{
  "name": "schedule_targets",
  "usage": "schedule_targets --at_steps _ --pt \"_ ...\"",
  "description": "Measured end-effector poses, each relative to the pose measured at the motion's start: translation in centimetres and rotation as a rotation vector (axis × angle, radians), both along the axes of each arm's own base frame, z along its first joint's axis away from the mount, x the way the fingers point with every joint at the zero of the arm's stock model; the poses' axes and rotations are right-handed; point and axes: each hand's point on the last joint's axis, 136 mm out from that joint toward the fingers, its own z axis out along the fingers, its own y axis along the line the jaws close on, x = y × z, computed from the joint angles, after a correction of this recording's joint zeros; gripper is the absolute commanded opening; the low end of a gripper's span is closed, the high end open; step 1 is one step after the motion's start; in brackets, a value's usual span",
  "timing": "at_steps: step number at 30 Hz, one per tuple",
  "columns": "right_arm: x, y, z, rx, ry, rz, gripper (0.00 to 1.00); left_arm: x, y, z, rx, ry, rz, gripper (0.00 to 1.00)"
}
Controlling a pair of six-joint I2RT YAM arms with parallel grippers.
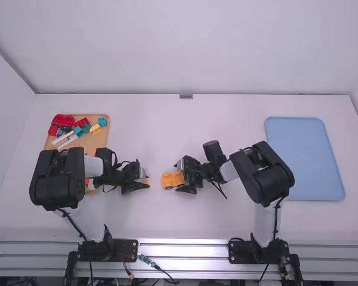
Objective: Assemble lego blocks to make yellow taxi
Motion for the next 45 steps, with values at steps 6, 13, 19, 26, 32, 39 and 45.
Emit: schedule_targets --at_steps 6,13,19,26,32,39,45 --pt "0.1 0.0 -0.1 -0.009 0.013 -0.014 0.92 0.0 0.0 0.0 -0.001 0.001 0.001 0.02" --pt "0.0 0.3 -0.6 -0.037 0.013 -0.026 0.91 0.1 -0.2 0.3 -0.022 -0.006 0.0 0.02" --pt "-0.4 1.0 -1.0 -0.069 0.006 -0.026 0.88 0.1 -0.3 0.4 -0.03 -0.007 0.0 0.02" --pt "-0.3 1.0 -1.2 -0.08 0.009 -0.037 0.71 0.2 -0.5 0.7 -0.048 -0.013 -0.001 0.02" --pt "-0.3 0.9 -1.2 -0.083 0.008 -0.041 0.64 0.6 -0.7 1.3 -0.081 -0.044 -0.004 0.02" --pt "0.3 0.7 -1.3 -0.09 0.012 -0.069 0.59 0.6 -0.9 1.6 -0.106 -0.041 0.001 0.02" --pt "1.5 -0.1 -1.3 -0.096 0.025 -0.119 0.54 1.3 -1.1 1.9 -0.114 -0.038 0.023 0.02"
